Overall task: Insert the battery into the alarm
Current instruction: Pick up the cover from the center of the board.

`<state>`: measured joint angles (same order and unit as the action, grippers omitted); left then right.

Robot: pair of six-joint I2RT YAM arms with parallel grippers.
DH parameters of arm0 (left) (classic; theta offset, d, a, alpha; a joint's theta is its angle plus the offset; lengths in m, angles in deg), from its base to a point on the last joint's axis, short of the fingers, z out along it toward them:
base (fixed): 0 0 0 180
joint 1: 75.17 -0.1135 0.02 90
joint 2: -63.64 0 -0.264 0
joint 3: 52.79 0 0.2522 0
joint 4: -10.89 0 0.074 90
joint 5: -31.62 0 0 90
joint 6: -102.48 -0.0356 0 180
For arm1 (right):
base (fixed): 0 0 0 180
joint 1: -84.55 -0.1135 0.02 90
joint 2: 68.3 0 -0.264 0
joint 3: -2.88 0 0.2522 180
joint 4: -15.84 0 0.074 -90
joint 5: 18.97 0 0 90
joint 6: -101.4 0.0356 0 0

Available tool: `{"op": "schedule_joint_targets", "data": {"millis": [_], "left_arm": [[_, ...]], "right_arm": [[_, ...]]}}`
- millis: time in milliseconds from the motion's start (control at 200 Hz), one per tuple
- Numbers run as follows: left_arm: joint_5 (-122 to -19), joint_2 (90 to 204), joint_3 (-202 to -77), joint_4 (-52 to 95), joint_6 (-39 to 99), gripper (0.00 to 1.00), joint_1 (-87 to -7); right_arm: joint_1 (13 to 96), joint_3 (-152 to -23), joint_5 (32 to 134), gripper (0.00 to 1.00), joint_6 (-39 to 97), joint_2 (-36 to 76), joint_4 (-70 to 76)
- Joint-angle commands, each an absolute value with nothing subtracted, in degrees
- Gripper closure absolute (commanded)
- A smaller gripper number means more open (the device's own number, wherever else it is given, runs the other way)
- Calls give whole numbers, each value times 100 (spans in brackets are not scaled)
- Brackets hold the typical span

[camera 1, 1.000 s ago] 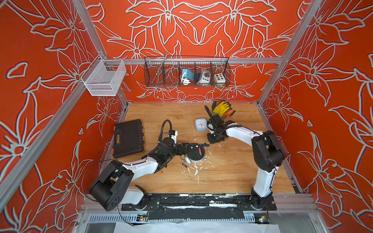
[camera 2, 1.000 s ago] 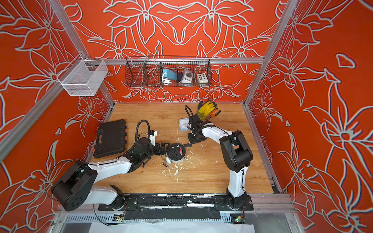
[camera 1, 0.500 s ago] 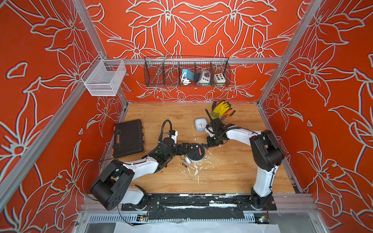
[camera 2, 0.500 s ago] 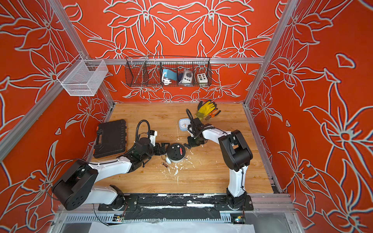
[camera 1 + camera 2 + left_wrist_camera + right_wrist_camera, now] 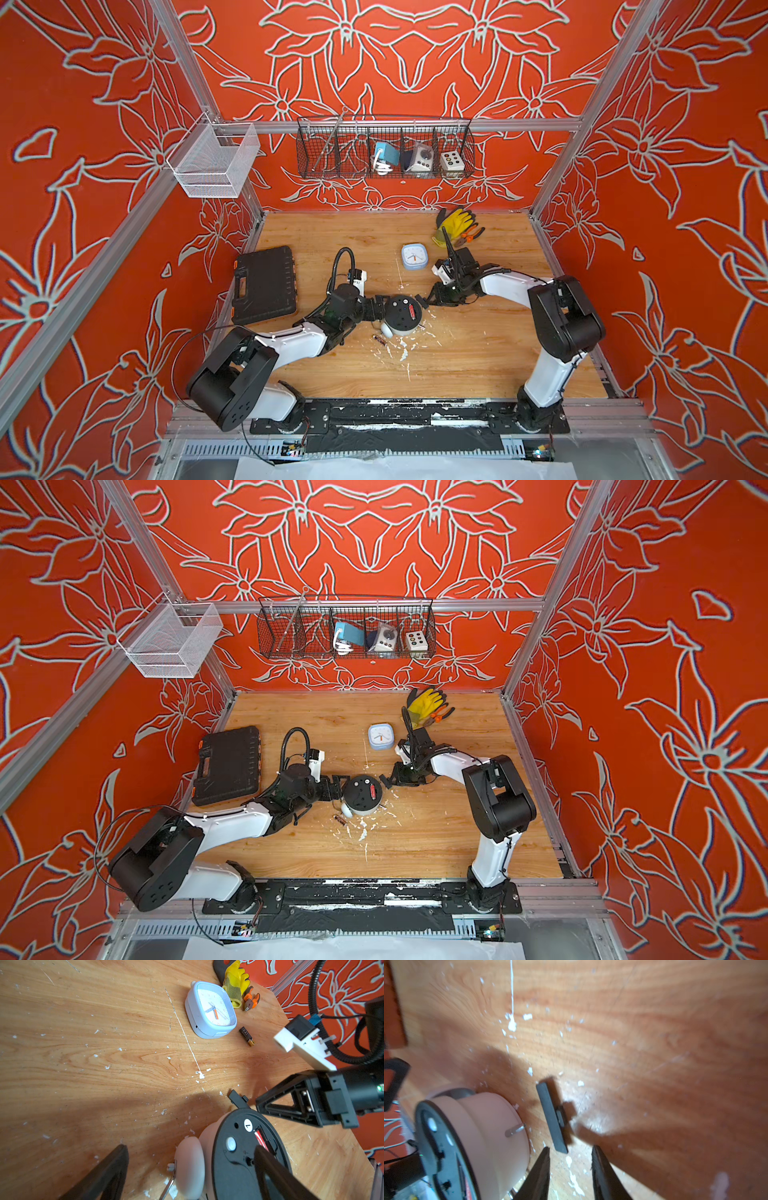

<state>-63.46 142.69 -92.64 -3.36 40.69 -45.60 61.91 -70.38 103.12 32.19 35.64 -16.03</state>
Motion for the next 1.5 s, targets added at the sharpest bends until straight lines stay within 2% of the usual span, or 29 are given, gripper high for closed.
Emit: {"op": "schedule_joint_targets", "data": {"millis": [0, 450, 1066, 1256, 1491], "left_arm": [[-6371, 14143, -9161, -390, 4079, 12, -4617], [-6443, 14239, -9208, -427, 4038, 12, -4638], [-6418, 14161, -9150, -418, 4063, 12, -4659], [-6449, 14086, -9100, -363, 4218, 12, -4699], [-7068, 14100, -8849, -532, 4764, 12, -5014]], "right_arm": [[6275, -7105, 10902, 65, 3339, 3916, -1140], [6284, -7052, 11427, 71, 3417, 4292, -789], [6284, -6925, 11371, 100, 3412, 4072, -821], [6293, -6836, 11241, 100, 3546, 3729, -791], [6319, -6541, 10938, 100, 3848, 3054, -732]]}}
